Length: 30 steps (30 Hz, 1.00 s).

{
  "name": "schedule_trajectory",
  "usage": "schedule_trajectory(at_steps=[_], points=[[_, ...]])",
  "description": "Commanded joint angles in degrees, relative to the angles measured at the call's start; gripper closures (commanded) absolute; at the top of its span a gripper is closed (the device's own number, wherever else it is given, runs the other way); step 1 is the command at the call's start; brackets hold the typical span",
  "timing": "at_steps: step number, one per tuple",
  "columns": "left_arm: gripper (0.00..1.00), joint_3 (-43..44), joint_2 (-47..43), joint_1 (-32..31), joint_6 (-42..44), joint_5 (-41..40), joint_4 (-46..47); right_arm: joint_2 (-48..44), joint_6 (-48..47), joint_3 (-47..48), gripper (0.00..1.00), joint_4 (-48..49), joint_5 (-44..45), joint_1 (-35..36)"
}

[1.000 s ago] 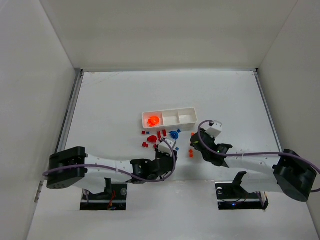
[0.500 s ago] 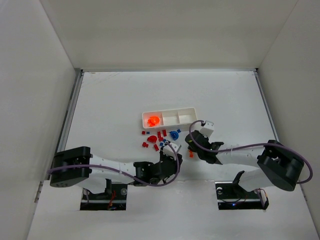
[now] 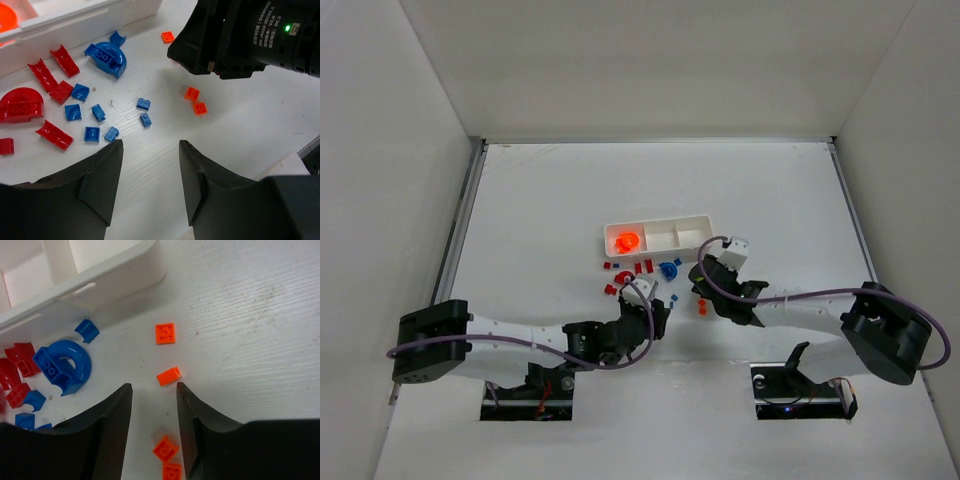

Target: Sort the legos into containers by color

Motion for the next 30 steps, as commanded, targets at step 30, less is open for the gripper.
schedule_trajectory(at_steps=[30], points=[[0.52, -6.9, -19.8, 10.4, 0.2, -1.2, -4.7, 0.5, -7.2, 10.6, 0.83, 1.7, -4.7, 1.7]])
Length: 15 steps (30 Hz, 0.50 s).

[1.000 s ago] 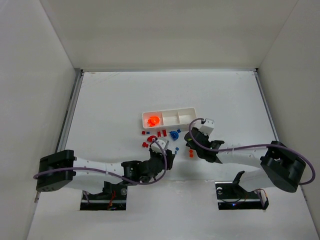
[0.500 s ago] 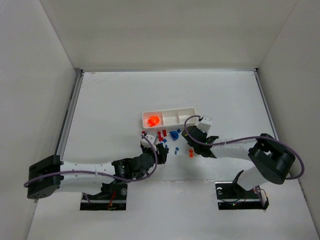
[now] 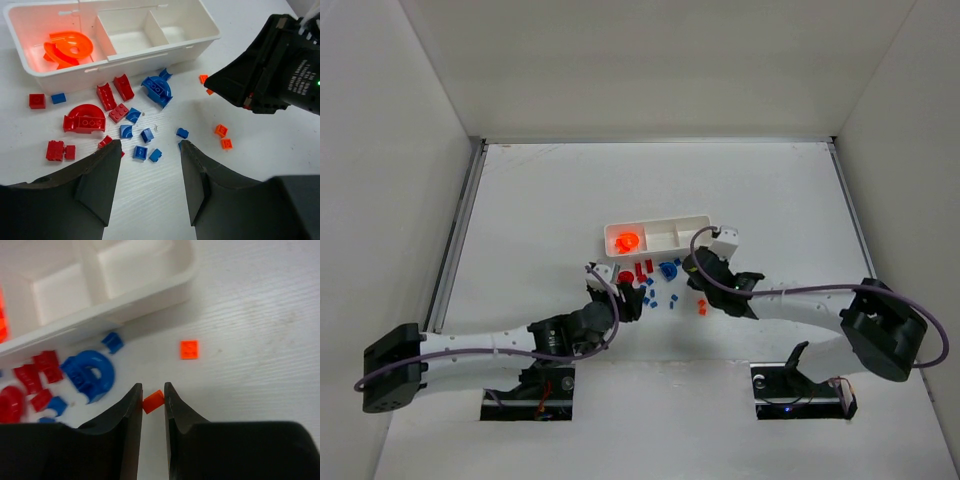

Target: Sort the legos into containers by color

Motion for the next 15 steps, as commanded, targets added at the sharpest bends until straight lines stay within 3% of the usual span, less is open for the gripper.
schedule_trajectory(at_steps=[1, 6, 12, 15], points=[[0.52, -1.5, -4.4, 1.5, -0.1, -1.1, -1.1, -0.8, -4.8, 8.0, 0.83, 3.7, -5.4, 3.1], [0.55, -2.5, -7.7, 2.1, -0.3, -1.1, -3.1, 8.8, -10.8, 20.5, 0.83, 9.4, -11.3, 3.4], [0.56, -3.9, -8.6, 1.9, -0.8, -1.1, -3.3, 21.4, -11.7, 32.8, 0.81, 11.1, -14.2, 3.3], [0.57, -4.1, -9.1, 1.6, -1.0, -1.1, -3.6, 25.1, -11.6, 37.1, 0.7, 10.6, -14.1, 2.9]])
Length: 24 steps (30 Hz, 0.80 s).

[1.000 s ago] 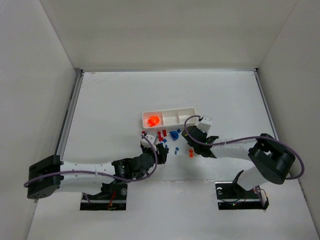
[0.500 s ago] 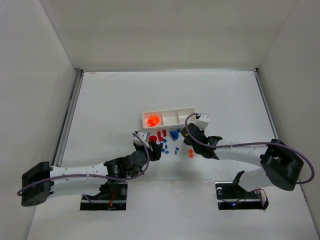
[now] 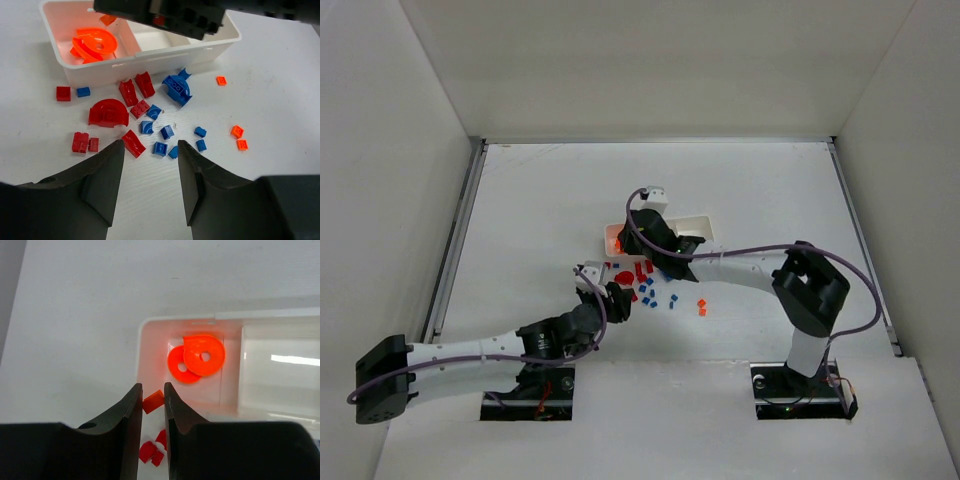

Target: Sort the legos into containers by color

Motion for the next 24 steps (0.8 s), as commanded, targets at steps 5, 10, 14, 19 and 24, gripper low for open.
schedule_trajectory(at_steps=[5, 10, 14, 19, 24], points=[[0.57, 0.8, 2.7, -2.3, -0.6, -0.8, 1.9, 0.3, -1.1, 3.3, 0.6, 2.6, 0.9, -0.5], [0.57, 2.1, 6.0, -3.4, -0.1, -0.8, 4.4, -4.0, -1.1, -1.3, 0.6, 3.3, 2.9, -1.2], [0.57, 4.0, 5.3, -1.4, -0.3, -0.1, 3.8, -9.9, -1.2, -7.3, 0.6, 4.8, 4.3, -1.9], [0.57, 15.1, 16.2, -0.9, -1.4, 5.1, -1.5, -24.5, -0.8, -23.1, 0.69, 7.0, 8.2, -4.9], [0.58, 26.0, 36.9, -6.4, -2.1, 6.3, -3.2, -43.7, 2.2, -40.8, 0.8, 5.0, 9.2, -12.1]])
